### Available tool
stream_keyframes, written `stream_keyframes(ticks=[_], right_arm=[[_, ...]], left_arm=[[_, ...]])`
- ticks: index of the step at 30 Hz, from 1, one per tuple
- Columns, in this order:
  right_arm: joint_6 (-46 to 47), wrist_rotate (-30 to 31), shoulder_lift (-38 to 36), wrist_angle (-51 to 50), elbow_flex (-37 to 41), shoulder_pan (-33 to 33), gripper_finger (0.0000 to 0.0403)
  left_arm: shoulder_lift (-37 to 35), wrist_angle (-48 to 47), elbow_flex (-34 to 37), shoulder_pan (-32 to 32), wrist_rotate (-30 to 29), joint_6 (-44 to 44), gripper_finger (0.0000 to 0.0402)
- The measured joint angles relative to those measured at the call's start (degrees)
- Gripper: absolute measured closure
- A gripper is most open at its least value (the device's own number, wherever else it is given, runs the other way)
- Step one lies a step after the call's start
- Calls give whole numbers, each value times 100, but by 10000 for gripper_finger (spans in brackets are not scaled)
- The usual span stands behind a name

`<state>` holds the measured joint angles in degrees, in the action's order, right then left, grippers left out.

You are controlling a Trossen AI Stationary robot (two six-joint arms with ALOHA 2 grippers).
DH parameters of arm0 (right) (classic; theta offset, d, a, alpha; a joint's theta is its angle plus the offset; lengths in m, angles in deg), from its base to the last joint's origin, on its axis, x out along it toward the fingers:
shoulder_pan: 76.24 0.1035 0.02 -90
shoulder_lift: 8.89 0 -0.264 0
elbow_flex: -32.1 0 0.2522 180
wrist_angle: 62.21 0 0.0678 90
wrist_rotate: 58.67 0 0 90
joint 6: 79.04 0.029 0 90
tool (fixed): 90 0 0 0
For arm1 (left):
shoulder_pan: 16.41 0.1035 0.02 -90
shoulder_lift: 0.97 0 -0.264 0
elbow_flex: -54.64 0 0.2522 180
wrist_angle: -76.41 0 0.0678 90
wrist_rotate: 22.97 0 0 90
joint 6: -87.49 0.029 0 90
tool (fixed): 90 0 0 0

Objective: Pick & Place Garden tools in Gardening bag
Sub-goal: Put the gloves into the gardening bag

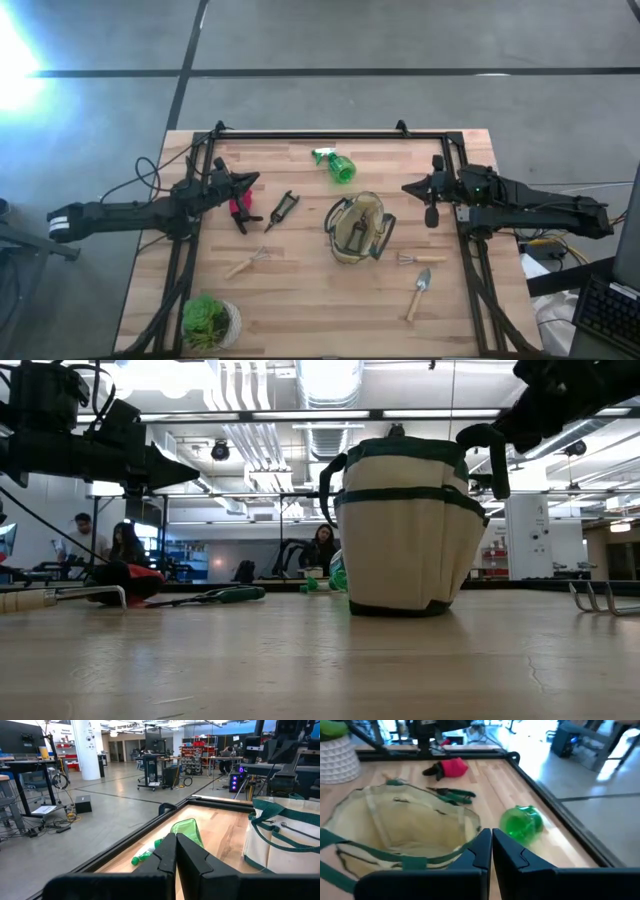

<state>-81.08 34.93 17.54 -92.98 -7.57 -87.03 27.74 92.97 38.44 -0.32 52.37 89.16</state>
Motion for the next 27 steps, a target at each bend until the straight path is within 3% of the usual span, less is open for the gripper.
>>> stream_keyframes(ticks=[6,16,27], right_arm=[[-70,227,-461,7,59,2,394],[328,-485,-1135,-301,140,2,394],[918,-557,-1158,-556,161,4,394]], left_arm=[[0,0,0,0,0,0,387],[-2,0,0,1,-2,0,387],[-2,343,-1,0,0,-100,387]])
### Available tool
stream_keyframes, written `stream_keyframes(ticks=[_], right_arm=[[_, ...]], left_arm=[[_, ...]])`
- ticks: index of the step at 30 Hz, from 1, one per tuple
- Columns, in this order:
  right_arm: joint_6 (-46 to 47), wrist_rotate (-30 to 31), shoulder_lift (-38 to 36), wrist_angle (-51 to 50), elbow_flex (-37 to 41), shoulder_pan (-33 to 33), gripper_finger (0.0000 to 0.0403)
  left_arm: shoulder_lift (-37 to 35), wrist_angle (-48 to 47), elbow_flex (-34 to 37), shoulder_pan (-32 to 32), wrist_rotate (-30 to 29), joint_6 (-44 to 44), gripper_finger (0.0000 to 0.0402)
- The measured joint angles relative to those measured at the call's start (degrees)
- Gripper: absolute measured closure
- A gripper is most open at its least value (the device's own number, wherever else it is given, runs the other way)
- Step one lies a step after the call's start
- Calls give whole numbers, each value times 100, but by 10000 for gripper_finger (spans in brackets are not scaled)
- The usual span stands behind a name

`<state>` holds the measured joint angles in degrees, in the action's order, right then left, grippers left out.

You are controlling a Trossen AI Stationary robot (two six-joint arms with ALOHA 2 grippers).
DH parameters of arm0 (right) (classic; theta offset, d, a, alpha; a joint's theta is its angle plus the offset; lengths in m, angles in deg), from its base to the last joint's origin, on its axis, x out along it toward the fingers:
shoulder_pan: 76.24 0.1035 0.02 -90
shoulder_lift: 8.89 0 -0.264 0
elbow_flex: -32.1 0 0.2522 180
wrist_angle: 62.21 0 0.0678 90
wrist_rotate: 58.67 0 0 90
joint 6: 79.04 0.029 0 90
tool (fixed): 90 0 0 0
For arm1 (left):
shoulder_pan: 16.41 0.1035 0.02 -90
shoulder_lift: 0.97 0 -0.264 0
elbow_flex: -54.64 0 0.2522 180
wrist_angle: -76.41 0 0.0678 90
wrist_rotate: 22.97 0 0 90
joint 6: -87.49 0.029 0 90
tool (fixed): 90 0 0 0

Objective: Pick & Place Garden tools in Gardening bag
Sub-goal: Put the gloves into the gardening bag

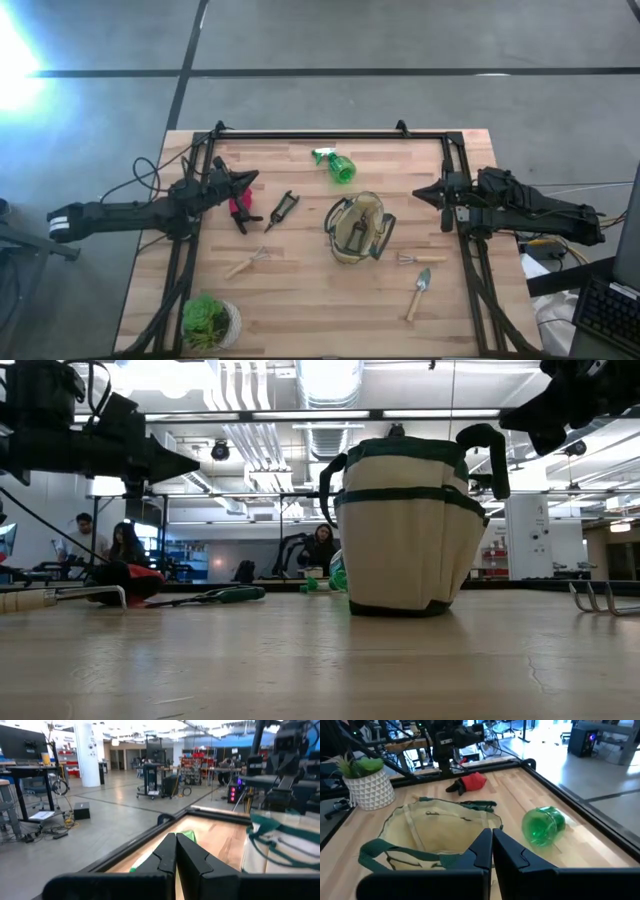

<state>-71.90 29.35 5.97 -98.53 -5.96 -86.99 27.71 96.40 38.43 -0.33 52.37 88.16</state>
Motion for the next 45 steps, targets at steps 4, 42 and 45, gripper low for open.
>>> stream_keyframes(ticks=[4,42,45], right_arm=[[-4,4,-12,4,0,-2,394],[472,55,-3,6,0,-2,394],[472,59,-3,6,0,-2,394]], left_arm=[[0,217,-2,2,81,-100,387],[1567,-8693,-5105,-7,455,-4260,218],[1847,-9052,-5105,-7,450,-4364,217]])
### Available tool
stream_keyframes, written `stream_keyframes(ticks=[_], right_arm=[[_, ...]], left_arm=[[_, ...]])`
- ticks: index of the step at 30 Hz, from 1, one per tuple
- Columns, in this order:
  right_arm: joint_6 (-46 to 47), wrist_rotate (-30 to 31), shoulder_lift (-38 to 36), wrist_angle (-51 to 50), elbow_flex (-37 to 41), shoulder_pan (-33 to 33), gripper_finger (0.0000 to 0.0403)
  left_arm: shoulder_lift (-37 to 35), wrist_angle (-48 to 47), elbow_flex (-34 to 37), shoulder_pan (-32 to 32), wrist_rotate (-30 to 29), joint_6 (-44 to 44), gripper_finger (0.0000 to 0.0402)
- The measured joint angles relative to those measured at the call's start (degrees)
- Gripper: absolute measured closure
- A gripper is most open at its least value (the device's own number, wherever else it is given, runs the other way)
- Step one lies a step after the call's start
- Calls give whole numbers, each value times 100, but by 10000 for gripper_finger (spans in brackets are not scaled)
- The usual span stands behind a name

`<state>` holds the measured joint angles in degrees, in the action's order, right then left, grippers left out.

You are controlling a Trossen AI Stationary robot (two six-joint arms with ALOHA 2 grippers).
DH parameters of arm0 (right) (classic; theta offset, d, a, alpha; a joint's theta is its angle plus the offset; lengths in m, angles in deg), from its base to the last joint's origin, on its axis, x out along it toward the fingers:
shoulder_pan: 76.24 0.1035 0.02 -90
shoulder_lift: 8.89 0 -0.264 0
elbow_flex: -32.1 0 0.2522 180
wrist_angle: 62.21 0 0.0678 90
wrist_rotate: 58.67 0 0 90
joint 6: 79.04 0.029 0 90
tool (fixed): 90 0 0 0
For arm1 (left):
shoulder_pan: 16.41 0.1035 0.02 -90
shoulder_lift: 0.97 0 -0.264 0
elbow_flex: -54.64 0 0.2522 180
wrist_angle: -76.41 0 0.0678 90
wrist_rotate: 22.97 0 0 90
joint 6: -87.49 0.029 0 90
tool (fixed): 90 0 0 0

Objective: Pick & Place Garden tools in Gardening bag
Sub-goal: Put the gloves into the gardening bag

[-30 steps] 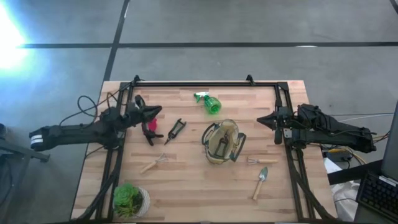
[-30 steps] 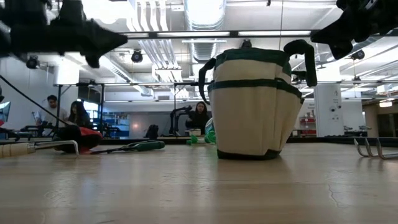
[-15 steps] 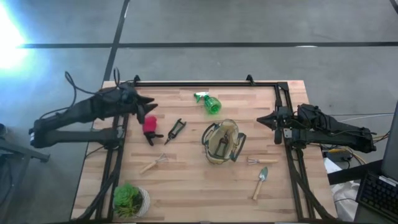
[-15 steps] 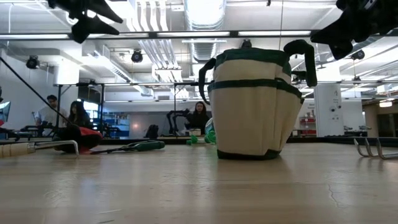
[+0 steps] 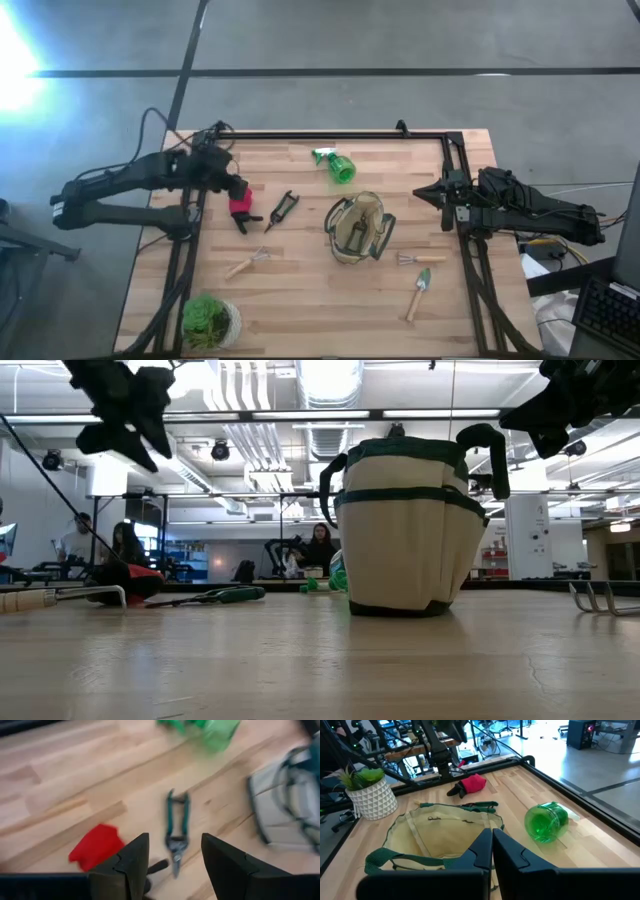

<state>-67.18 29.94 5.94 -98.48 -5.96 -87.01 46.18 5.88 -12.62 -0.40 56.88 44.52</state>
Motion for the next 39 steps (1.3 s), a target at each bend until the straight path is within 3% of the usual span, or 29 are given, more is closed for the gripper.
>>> stream_keyframes(ticks=[7,22,39], right_arm=[[0,2,0,2,0,0,394],[-20,2,0,2,0,0,394],[0,0,0,2,0,0,394]], left_arm=[[717,-180,0,2,-55,-54,212],[2107,-840,2,39,-323,-272,147],[3409,-821,26,91,-500,-605,147]])
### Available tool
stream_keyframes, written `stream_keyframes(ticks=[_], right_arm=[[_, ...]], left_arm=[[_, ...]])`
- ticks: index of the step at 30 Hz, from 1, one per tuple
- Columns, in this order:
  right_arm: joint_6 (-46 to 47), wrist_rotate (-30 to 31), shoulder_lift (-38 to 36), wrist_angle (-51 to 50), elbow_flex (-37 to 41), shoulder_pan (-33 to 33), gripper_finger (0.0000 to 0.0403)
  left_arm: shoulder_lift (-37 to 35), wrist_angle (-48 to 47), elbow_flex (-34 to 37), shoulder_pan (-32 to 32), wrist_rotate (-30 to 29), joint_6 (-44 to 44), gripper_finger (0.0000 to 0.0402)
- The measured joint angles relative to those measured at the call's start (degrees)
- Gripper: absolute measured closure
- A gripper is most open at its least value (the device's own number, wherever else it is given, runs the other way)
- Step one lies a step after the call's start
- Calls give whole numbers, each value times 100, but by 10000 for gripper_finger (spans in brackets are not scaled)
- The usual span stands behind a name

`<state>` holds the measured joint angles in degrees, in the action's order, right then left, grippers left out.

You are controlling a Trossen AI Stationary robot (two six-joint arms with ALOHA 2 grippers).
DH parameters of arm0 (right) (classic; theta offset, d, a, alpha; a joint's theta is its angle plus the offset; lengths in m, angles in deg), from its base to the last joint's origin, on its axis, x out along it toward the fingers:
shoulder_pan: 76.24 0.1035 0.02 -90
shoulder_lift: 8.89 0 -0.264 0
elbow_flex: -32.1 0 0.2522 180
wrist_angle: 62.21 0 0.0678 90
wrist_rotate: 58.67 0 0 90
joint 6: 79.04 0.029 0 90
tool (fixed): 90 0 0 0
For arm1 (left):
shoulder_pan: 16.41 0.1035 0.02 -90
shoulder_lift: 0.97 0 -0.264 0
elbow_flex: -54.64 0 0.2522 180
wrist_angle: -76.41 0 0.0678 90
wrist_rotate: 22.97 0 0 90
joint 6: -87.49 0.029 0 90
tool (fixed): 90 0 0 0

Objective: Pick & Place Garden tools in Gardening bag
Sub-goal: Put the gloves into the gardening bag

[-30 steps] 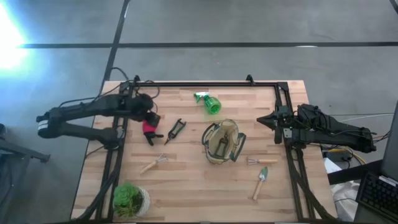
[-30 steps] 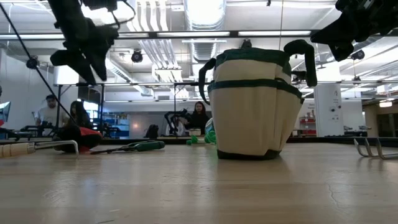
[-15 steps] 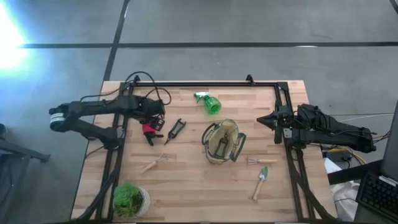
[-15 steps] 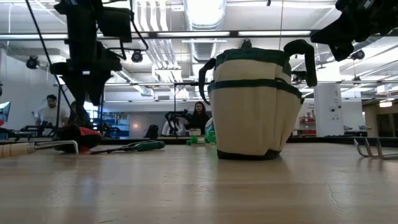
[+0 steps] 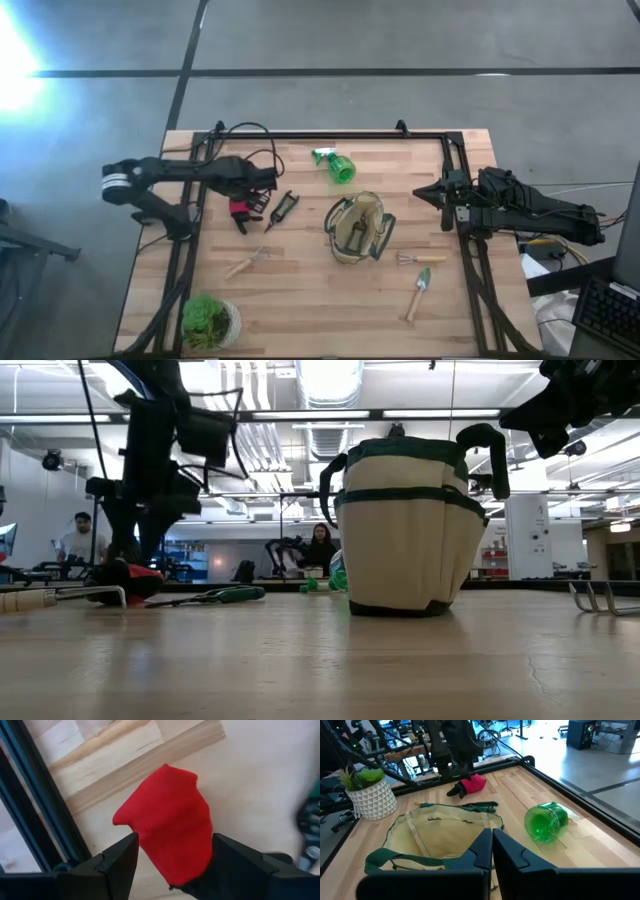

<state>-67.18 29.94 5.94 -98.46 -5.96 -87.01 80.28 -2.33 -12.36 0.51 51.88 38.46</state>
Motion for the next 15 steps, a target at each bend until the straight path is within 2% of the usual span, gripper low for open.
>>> stream_keyframes(ticks=[15], right_arm=[[18,-2,0,-2,0,0,394]], left_arm=[[1329,388,-11,110,-147,-26,147]])
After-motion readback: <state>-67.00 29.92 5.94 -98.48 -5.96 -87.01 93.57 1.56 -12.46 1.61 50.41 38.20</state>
